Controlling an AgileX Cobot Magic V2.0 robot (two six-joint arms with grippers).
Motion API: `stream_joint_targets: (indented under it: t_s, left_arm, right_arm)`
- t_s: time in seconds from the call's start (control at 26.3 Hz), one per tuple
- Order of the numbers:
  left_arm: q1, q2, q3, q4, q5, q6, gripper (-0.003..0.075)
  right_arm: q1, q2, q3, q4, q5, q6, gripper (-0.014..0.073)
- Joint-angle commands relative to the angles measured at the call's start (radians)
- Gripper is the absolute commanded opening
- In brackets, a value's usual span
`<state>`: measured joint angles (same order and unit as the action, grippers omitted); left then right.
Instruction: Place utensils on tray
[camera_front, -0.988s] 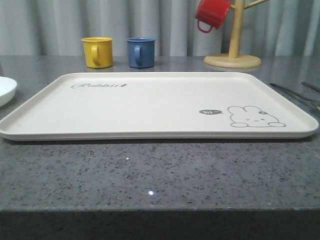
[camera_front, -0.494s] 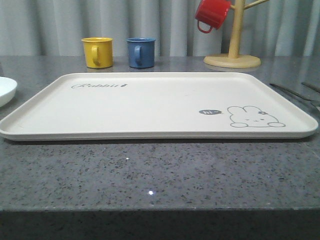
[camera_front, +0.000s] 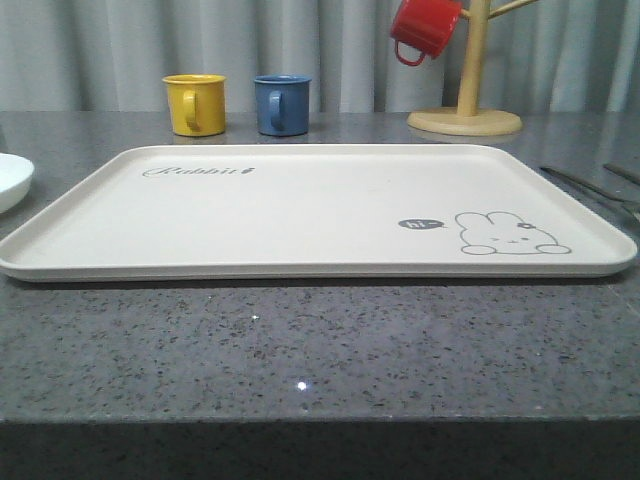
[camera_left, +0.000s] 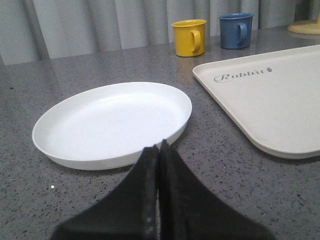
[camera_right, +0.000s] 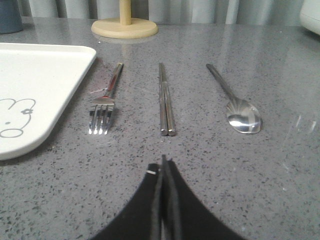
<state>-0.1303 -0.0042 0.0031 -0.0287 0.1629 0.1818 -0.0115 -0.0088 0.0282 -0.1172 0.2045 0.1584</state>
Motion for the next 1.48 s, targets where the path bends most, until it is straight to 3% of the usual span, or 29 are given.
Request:
stream_joint_targets:
  t_s: [0.0,0.19,0.42,0.65,0.84,1.03,1.25,1.33,1.37,1.44]
  left_arm:
    - [0.001,-0.013,0.001,-0.008,-0.104,-0.008,-0.0018]
    - [0.001,-0.013,0.001,-0.008,-0.181,-0.008,-0.0018]
    - [0.001,-0.013,-0.033,-0.008,-0.381,-0.008,-0.0018]
    - [0.001,0.037,-0.232,-0.008,-0.252,-0.008,-0.0018]
    - [0.001,0.223,-0.431,-0.008,-0.098,-0.008,-0.0018]
    - [0.001,0.418,-0.551,-0.008,-0.059,-0.008,-0.0018]
    - [0.001,0.469,-0.578,-0.008,-0.060,-0.008,-0.0018]
    - [0.001,0.469,-0.578,-0.008,-0.060,-0.008,-0.0014]
    - [0.001,0.469,-0.578,-0.008,-0.060,-0.008,0.0010]
    - [0.001,0.469,-0.578,-0.008,-0.060,-0.008,0.0109]
  right_arm:
    - [0.001,-0.021,-0.014,-0.007,-0.083,-0.006,-0.0073]
    - [0.001,-0.021,-0.014,-0.007,-0.116,-0.006,-0.0073]
    - [0.001,-0.021,-0.063,-0.007,-0.178,-0.005,-0.0073]
    - [0.001,-0.001,-0.290,-0.007,-0.014,-0.005,-0.0073]
    - [0.001,0.129,-0.476,0.007,0.120,-0.005,-0.0067]
    - [0.001,0.287,-0.575,0.009,0.138,-0.005,-0.0064]
    - [0.001,0.342,-0.586,0.008,0.111,-0.005,-0.0060]
    - [0.001,0.342,-0.586,0.008,0.106,-0.005,-0.0032]
    - [0.001,0.342,-0.586,0.008,0.105,-0.005,0.0027]
    - [0.001,0.342,-0.586,0.008,0.105,-0.005,0.0129]
